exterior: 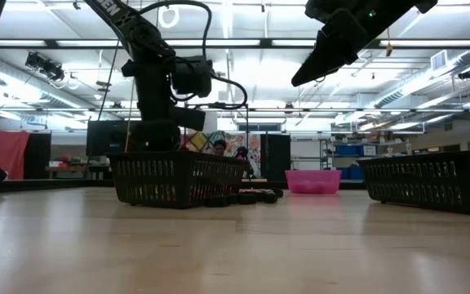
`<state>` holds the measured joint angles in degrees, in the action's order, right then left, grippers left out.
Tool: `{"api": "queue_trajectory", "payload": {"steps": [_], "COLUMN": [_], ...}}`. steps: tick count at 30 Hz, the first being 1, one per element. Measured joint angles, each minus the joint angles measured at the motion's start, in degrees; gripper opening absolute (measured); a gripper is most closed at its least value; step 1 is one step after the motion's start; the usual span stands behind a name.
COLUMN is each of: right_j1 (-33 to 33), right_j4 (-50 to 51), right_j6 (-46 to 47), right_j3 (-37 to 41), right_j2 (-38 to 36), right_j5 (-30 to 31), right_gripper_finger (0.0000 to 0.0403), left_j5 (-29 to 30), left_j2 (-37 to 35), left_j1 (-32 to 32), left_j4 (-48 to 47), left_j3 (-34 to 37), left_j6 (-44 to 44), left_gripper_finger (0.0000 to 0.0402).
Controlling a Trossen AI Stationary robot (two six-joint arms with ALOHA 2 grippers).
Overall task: Sort Halloween decoration
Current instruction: Put the orange pumpkin toy into the left black bin
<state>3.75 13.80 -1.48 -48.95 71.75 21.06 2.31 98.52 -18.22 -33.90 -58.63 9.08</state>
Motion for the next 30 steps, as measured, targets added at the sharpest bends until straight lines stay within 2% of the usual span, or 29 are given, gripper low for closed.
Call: {"api": "queue_trajectory", "payload": {"steps": [6,14,25,30], "right_j1": [0.0,0.0,0.0,0.0], "right_j4": [0.0,0.0,-0.1,-0.1], "right_j6": [0.0,0.0,0.1,0.4], "right_j3": [0.0,0.0,0.0,0.0], "right_j2": [0.0,0.0,0.0,0.0], "right_j5": [0.0,0.0,-0.1,-0.1], "right_gripper_finger": [0.0155,0.0155,0.0155,0.0155], "left_j5": [-2.1,-2.2,-2.6,-2.8], "left_j2": [1.2,4.0,4.1,3.6], "left_j1": [-0.8,-1.1,-0.7,-0.3], "left_j4": [1.1,0.7,-2.1,-3.7], "left_j3": [0.0,-0.3,-0.3,-0.2], "left_j6": [0.8,0.0,-2.2,-3.0], "left_gripper_finger": [0.0165,0.0140,0.0056,0.0055]}}
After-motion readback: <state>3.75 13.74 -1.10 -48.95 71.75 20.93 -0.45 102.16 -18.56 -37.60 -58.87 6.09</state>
